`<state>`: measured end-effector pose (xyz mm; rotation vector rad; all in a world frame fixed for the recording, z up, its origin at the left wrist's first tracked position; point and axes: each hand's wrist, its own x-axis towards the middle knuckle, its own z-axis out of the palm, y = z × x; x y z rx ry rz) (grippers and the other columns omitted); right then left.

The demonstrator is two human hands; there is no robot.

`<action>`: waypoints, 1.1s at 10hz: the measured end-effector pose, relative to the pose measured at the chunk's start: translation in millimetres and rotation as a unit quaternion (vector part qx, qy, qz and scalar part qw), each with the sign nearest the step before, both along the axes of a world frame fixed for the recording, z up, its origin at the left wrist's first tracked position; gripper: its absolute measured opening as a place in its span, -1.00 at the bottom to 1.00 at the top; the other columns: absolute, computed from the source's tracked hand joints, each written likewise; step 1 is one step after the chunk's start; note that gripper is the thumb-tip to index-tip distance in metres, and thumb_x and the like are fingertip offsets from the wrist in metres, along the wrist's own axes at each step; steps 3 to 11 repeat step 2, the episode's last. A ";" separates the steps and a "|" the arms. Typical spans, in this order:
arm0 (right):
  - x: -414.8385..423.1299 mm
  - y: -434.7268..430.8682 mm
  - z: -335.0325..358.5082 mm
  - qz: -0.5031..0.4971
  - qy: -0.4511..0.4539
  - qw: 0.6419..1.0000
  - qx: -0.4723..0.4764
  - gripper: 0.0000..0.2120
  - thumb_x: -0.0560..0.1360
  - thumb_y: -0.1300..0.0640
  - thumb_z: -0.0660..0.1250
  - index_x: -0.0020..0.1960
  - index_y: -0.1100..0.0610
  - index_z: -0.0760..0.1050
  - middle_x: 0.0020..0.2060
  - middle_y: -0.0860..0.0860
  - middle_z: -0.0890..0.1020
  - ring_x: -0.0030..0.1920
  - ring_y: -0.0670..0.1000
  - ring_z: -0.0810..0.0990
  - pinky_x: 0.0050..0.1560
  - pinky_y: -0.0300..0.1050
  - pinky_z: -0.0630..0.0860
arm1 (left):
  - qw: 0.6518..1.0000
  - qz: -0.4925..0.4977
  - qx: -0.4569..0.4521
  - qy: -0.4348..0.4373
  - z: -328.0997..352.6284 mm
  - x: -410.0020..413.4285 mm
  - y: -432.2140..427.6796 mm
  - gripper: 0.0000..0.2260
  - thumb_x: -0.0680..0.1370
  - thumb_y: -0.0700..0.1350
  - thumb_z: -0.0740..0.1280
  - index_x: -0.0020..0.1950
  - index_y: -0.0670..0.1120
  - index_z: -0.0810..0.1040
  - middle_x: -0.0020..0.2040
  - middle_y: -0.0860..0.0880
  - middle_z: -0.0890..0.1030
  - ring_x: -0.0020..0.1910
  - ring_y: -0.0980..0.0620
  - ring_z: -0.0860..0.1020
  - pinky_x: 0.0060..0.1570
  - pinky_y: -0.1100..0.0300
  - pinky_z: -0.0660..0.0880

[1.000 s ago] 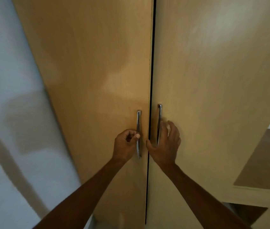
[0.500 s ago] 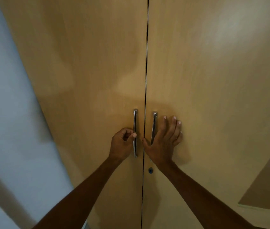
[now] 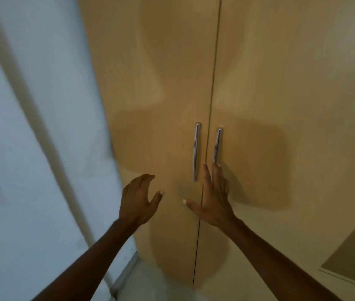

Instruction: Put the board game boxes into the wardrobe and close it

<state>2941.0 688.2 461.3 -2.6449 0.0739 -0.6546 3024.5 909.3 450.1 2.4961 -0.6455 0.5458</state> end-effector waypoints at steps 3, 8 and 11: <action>-45.4 36.9 2.6 0.117 0.103 0.988 -0.013 0.06 0.36 -0.45 0.25 0.50 -0.16 -0.43 0.53 -0.05 -0.36 0.52 0.00 -0.38 0.49 0.20 -0.18 | 0.992 0.088 0.095 0.001 10.7 -82.3 63.8 -0.29 0.53 0.40 -0.03 0.57 0.04 0.11 0.61 -0.05 0.03 0.59 -0.09 -0.04 0.53 -0.14 -0.01; -45.4 36.9 2.6 0.117 0.103 0.988 -0.013 0.06 0.36 -0.45 0.25 0.50 -0.16 -0.43 0.53 -0.05 -0.36 0.52 0.00 -0.38 0.49 0.20 -0.18 | 0.992 0.088 0.095 0.001 10.7 -82.3 63.8 -0.29 0.53 0.40 -0.03 0.57 0.04 0.11 0.61 -0.05 0.03 0.59 -0.09 -0.04 0.53 -0.14 -0.01; -45.4 36.9 2.6 0.117 0.103 0.988 -0.013 0.06 0.36 -0.45 0.25 0.50 -0.16 -0.43 0.53 -0.05 -0.36 0.52 0.00 -0.38 0.49 0.20 -0.18 | 0.992 0.088 0.095 0.001 10.7 -82.3 63.8 -0.29 0.53 0.40 -0.03 0.57 0.04 0.11 0.61 -0.05 0.03 0.59 -0.09 -0.04 0.53 -0.14 -0.01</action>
